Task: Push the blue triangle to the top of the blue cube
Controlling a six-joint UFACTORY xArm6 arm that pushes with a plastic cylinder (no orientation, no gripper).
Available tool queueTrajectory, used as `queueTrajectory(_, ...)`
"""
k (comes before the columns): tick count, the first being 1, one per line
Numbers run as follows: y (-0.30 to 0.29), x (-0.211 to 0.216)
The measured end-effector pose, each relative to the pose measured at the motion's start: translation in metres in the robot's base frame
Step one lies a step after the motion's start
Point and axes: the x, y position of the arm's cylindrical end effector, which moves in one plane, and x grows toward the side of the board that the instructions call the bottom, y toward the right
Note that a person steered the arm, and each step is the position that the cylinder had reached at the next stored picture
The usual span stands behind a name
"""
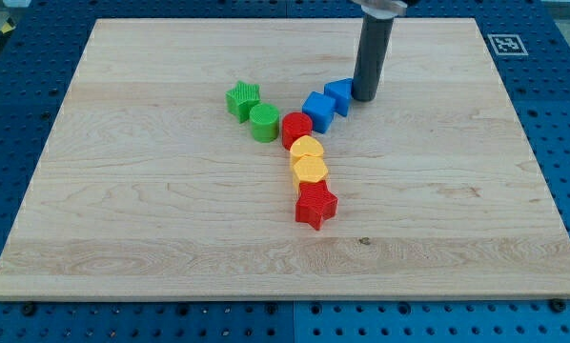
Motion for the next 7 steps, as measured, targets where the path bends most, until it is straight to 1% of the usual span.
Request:
queueTrajectory(1,0.0,-0.021)
queueTrajectory(3,0.006,-0.019)
queueTrajectory(5,0.006,0.023)
queueTrajectory(7,0.006,0.029)
